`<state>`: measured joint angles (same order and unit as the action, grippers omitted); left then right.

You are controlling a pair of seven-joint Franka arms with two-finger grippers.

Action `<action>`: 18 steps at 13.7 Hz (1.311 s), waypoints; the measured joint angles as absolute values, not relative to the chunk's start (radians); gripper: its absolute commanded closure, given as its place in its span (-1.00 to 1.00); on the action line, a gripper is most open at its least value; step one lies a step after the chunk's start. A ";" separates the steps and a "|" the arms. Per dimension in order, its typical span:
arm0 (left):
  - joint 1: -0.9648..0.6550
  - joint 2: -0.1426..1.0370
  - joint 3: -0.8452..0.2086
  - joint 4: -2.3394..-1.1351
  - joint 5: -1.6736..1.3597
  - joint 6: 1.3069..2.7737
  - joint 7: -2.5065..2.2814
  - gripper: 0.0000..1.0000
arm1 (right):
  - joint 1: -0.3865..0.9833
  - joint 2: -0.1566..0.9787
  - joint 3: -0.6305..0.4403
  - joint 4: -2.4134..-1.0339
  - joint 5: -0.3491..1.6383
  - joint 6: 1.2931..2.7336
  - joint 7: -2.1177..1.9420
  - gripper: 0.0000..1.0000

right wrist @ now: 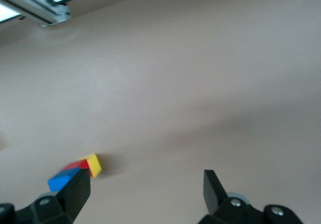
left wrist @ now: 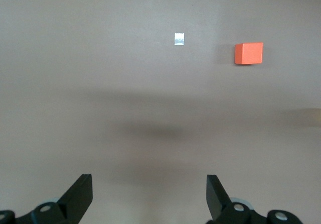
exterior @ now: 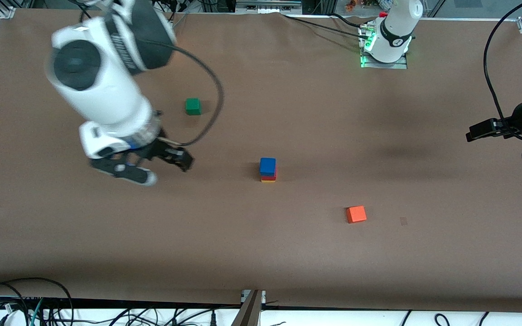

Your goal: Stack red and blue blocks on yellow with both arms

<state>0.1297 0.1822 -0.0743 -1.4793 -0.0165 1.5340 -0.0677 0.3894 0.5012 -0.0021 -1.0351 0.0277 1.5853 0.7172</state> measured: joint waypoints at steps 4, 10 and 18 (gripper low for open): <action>0.130 0.182 -0.074 -1.479 -0.017 1.536 -0.059 -1.00 | 0.324 0.353 -0.114 -1.116 0.121 1.442 0.533 -1.00; 0.130 0.182 -0.075 -1.479 -0.017 1.538 -0.056 -1.00 | 0.268 0.107 -0.255 -1.418 0.142 1.419 0.263 -1.00; 0.130 0.182 -0.075 -1.479 -0.017 1.538 -0.056 -1.00 | 0.165 0.030 -0.120 -1.601 0.047 1.516 0.176 -1.00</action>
<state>0.1299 0.1822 -0.0752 -1.4791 -0.0165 1.5385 -0.0555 0.1651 0.0295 -0.1203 -1.6007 0.0475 1.5159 0.1757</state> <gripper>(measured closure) 0.000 0.000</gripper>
